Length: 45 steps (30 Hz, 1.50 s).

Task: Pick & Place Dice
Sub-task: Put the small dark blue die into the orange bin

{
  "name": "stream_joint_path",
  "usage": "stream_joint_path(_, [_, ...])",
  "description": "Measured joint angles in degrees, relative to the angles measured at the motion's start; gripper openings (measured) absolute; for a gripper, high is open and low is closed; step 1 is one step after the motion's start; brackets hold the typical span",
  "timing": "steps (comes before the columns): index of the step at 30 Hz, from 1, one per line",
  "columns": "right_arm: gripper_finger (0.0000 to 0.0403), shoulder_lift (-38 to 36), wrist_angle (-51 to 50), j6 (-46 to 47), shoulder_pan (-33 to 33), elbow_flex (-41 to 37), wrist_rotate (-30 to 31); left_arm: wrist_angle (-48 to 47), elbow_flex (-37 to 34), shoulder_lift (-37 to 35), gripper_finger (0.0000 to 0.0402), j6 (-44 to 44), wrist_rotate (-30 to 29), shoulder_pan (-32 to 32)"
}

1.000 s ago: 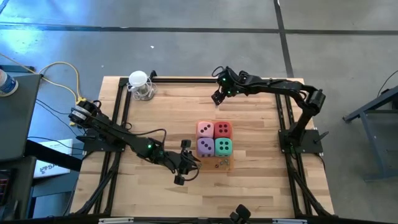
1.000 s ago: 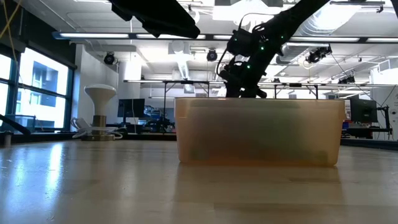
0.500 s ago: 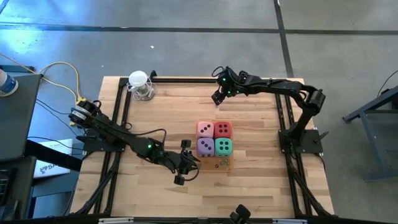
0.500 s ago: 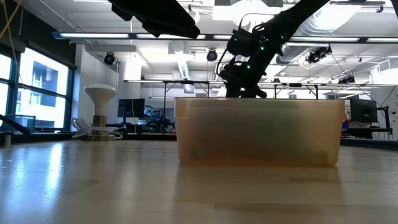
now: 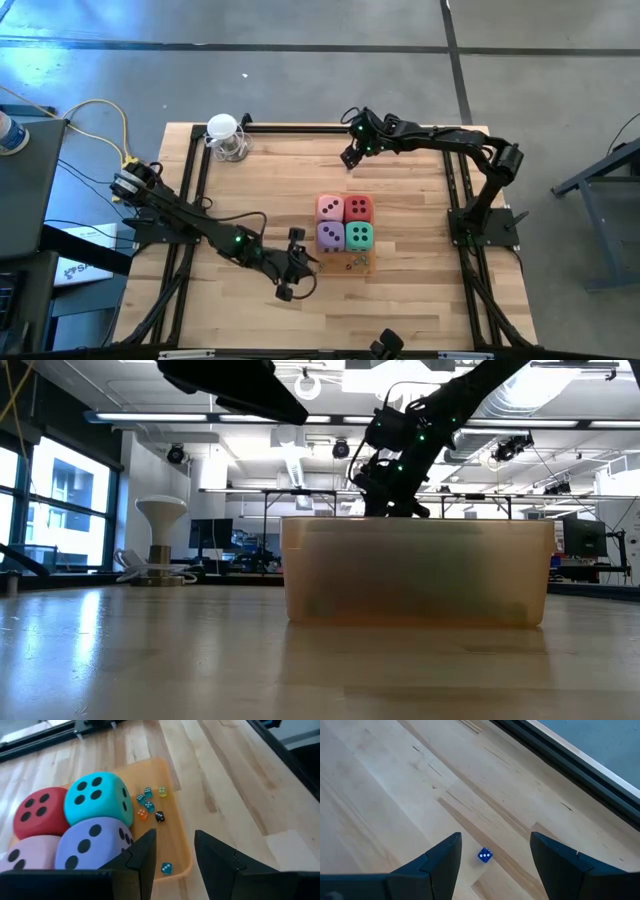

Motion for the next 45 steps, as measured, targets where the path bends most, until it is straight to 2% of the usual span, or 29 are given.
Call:
stream_joint_path(13, [0.0229,0.2,-1.7,1.7,0.2,0.0,-0.1,0.4,0.0,0.0,0.0127,-0.3,-0.5,0.6])
stream_joint_path(28, [0.0229,7.5,-0.7,0.5,1.3,0.0,-2.5,0.4,0.0,0.0,0.0127,-0.5,-0.5,0.6])
stream_joint_path(45, [0.0229,7.6,-0.4,0.4,1.4,0.0,-2.8,0.4,0.0,0.0,0.0127,-0.4,-0.5,0.8])
